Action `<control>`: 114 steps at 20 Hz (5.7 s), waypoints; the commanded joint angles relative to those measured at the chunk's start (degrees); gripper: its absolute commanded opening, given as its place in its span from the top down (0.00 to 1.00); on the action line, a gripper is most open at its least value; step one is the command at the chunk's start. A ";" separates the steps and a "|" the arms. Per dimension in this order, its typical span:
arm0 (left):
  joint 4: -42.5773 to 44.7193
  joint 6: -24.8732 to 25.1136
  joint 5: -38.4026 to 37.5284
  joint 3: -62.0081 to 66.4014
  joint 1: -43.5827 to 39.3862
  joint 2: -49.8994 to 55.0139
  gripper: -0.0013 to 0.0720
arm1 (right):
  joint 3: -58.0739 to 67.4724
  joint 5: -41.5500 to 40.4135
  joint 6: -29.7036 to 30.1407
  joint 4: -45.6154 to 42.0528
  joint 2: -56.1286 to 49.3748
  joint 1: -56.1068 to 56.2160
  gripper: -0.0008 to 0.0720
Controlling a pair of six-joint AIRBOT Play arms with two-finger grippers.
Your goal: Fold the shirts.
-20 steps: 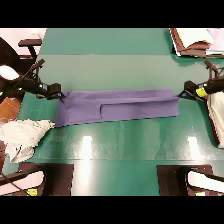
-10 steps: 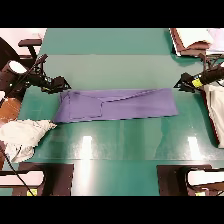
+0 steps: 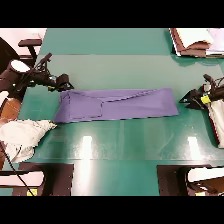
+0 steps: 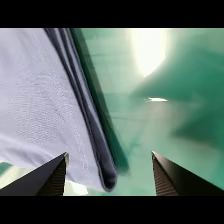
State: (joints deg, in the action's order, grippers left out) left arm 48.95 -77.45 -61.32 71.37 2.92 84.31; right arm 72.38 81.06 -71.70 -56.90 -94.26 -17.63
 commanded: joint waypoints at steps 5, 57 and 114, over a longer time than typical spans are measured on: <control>-1.31 -3.56 12.04 1.29 -15.19 1.92 0.95 | -1.90 -1.27 9.22 11.30 -6.82 2.91 0.42; 18.73 -7.58 -5.05 23.78 8.00 -14.19 0.95 | 3.15 -15.08 -0.94 13.86 -0.72 39.19 0.08; 16.61 -4.68 3.67 23.56 -20.55 -13.97 0.95 | 30.82 5.18 -13.77 -6.43 19.39 -26.14 0.96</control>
State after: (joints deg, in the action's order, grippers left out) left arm 65.52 -83.22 -57.58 94.94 -17.63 70.32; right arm 106.63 81.93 -85.41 -61.73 -77.60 -41.21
